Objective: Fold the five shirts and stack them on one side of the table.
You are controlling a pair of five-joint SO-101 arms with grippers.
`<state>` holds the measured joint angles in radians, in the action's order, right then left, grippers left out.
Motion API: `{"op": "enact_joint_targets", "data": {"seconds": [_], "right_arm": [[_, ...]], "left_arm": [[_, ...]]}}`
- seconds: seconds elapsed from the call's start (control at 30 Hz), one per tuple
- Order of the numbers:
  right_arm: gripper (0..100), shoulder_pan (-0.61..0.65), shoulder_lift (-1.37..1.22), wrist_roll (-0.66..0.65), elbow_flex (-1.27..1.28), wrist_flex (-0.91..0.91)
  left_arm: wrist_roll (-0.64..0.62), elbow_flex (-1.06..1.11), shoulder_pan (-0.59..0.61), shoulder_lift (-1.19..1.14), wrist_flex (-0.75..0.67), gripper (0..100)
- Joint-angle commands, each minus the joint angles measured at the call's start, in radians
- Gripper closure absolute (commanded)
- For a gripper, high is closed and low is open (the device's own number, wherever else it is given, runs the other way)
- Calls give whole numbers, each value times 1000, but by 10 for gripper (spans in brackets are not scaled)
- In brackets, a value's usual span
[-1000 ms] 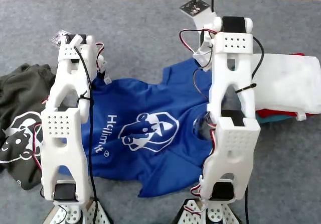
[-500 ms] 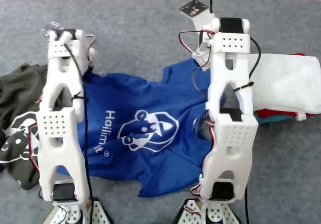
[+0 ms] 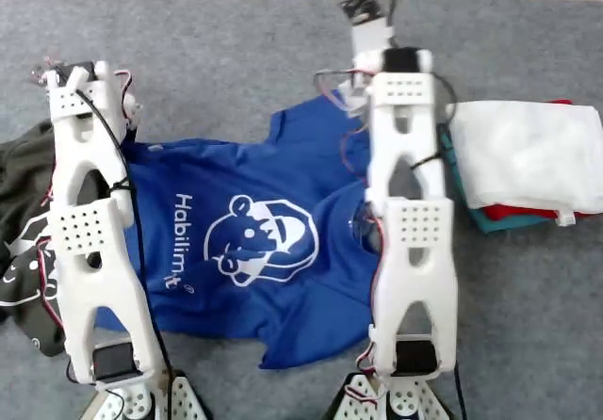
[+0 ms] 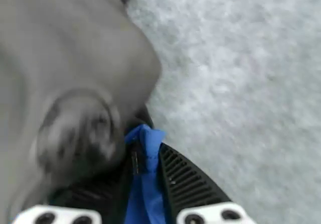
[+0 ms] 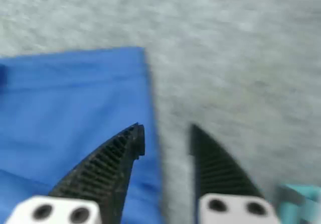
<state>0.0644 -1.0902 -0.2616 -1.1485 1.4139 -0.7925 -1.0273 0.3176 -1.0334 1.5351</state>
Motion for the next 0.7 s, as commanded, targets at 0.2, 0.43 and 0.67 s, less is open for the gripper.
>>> {"op": "enact_joint_targets", "data": {"seconds": [0.2,0.43,0.67], "right_arm": [[879,68,-53,75,-363,322],[984,80,-28,48,-314,354],[985,121,58,44,105,353]], "left_arm": [[38,-203,45,-84,3,971],[41,-245,45,-117,46,971],[72,-242,76,-117,26,971]]}}
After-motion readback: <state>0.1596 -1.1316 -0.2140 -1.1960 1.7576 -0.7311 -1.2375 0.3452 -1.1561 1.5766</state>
